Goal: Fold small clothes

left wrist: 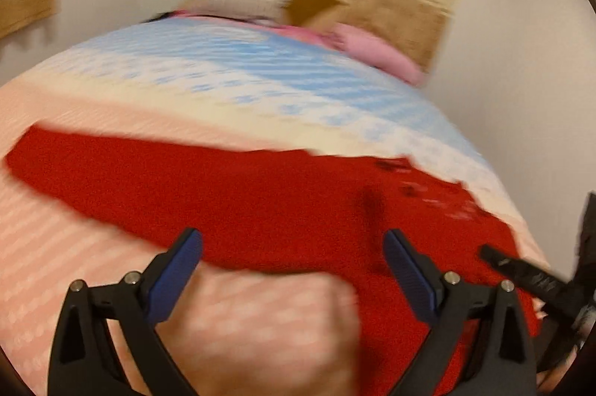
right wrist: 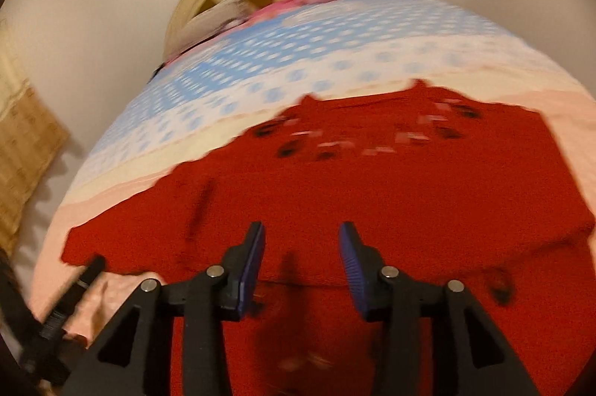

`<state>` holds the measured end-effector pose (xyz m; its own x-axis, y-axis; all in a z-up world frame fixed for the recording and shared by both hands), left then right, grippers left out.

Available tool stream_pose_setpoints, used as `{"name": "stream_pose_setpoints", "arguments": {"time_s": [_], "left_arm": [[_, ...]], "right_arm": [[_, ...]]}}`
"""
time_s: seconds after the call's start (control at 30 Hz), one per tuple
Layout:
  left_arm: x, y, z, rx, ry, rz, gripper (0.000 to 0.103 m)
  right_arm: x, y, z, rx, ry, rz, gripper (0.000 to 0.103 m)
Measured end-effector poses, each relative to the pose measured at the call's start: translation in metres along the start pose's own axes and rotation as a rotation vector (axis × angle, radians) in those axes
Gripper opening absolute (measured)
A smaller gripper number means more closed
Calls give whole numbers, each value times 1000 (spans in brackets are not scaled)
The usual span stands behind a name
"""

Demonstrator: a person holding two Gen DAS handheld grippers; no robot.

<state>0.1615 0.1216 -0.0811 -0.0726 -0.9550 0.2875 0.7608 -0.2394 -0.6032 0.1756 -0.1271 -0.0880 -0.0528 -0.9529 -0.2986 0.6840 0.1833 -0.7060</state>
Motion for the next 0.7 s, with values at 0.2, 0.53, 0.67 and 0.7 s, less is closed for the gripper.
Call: {"name": "stream_pose_setpoints", "arguments": {"time_s": [0.2, 0.53, 0.67, 0.7], "left_arm": [[51, 68, 14, -192, 108, -172, 68], [44, 95, 3, -237, -48, -263, 9], [40, 84, 10, -206, -65, -269, 7], [39, 80, 10, -196, -69, -272, 6]], "right_arm": [[29, -17, -3, 40, 43, -36, 43], [49, -19, -16, 9, 105, -3, 43], [56, -21, -15, 17, 128, -7, 43], [58, -23, -15, 26, 131, -10, 43]]}}
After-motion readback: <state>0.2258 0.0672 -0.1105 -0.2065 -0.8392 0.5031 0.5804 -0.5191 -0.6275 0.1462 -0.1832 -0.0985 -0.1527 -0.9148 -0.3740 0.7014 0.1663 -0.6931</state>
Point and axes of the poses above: each gripper's, at about its wrist camera, not at the fingertips, and y roughly the way its jaws point, x to its right, z to its top, the point moved 3 cm from there along y, roughly the way its jaws point, and after that the axes turned 2 degrees about y, right-handed, at the moved point
